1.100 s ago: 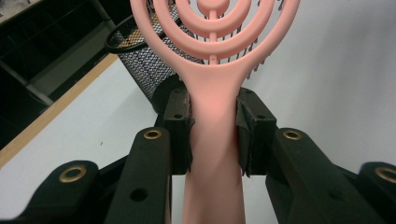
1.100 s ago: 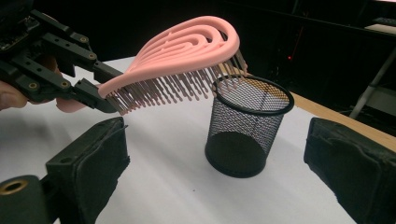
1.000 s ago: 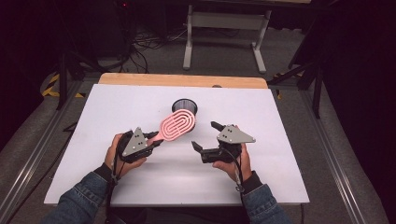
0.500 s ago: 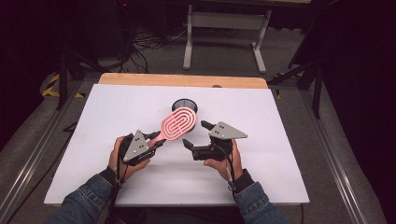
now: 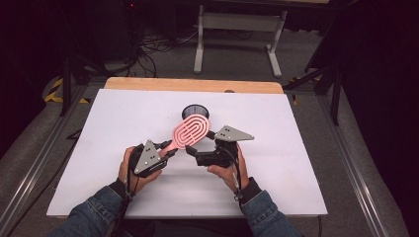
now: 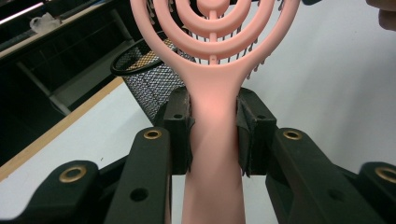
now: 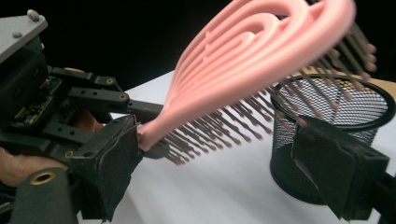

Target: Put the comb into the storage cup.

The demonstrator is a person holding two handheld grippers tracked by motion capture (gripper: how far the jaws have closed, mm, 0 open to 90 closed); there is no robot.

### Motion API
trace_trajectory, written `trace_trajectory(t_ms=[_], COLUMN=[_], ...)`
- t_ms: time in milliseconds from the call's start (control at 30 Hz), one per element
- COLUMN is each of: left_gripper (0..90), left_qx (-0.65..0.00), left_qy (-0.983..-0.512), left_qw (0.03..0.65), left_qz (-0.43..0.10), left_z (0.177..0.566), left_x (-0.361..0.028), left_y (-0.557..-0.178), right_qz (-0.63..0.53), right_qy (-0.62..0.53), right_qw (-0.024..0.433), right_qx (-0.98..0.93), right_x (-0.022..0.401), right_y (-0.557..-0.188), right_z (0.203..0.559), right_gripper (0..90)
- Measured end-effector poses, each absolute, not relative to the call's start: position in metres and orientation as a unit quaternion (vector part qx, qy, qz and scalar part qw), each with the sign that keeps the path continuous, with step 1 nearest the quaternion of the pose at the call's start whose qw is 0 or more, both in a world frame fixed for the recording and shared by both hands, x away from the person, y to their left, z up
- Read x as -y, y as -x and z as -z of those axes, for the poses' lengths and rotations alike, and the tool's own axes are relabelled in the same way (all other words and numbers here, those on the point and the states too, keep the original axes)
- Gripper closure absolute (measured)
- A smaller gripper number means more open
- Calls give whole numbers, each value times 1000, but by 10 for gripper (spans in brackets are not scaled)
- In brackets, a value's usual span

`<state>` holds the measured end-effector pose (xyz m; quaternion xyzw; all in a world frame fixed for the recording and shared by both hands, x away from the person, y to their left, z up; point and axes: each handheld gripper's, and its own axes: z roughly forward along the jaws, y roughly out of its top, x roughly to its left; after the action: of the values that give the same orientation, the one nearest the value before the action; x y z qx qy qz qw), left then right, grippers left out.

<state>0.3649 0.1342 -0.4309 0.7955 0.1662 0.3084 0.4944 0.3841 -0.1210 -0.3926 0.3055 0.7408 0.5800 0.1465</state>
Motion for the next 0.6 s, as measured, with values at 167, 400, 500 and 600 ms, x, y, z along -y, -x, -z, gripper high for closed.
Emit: trace_trajectory(t_ms=[167,400,500,600], left_gripper=[697,697,696,694], left_qx=[-156,-157,-157,-163], left_qy=[-802,-811,-820,-822], left_qw=[485,470,451,443], left_qz=[-312,-310,-315,-319], left_z=[435,438,440,441], left_x=[-125,-123,-120,-119], left_y=[-361,-363,-365,-365], right_qz=[-588,-616,-615,-618], right_qy=[-310,-328,-324,-318], right_qw=[138,97,95,93], right_qx=[-734,-710,-713,-713], right_x=[118,122,116,112], right_y=[-385,-386,-380,-376], right_z=[393,392,392,393], right_gripper=[219,447,494,531])
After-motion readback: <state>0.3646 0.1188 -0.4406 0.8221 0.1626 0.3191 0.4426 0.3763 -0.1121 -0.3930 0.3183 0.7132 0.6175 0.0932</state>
